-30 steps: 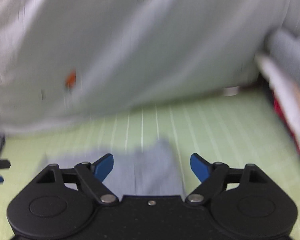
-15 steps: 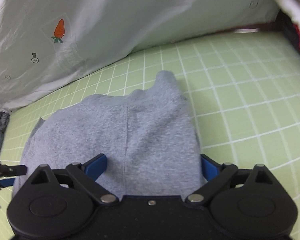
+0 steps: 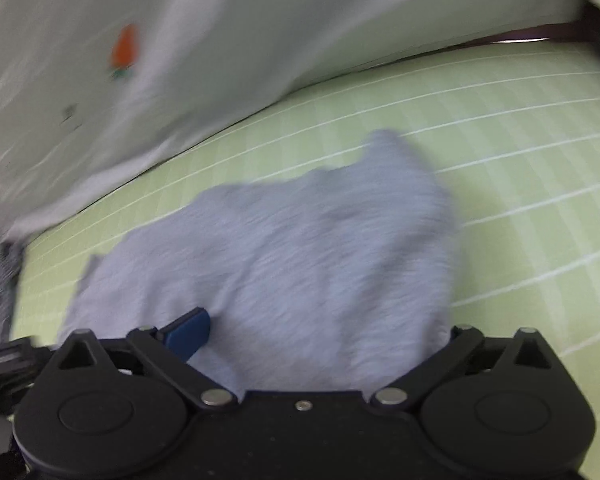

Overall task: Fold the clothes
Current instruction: 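Grasp the folded hoodie with both grippers and lift it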

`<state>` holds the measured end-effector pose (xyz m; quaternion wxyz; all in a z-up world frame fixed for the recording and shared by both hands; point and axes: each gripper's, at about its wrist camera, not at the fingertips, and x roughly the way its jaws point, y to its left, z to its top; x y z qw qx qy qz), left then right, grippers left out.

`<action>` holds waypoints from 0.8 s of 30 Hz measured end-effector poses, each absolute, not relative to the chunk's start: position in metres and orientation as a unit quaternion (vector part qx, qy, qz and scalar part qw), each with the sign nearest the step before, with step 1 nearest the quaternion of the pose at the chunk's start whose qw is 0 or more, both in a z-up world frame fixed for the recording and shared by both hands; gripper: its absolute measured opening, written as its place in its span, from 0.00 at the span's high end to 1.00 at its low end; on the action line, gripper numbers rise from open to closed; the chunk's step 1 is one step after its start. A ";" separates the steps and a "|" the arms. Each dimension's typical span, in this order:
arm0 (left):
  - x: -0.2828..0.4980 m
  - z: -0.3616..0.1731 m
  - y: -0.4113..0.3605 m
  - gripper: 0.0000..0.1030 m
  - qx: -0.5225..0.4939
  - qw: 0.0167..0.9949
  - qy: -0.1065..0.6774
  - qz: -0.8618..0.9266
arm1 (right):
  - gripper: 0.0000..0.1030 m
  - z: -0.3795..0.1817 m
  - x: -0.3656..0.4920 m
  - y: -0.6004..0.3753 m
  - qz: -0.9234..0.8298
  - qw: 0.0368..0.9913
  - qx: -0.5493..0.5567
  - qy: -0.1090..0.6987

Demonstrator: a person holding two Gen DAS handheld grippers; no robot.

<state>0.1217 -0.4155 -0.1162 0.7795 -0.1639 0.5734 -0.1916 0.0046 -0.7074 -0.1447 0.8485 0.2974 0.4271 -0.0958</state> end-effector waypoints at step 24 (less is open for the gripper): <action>-0.092 0.015 -0.584 0.62 -0.138 0.697 0.527 -0.467 | 0.53 -0.039 -0.328 -0.791 -0.216 0.820 0.487 0.209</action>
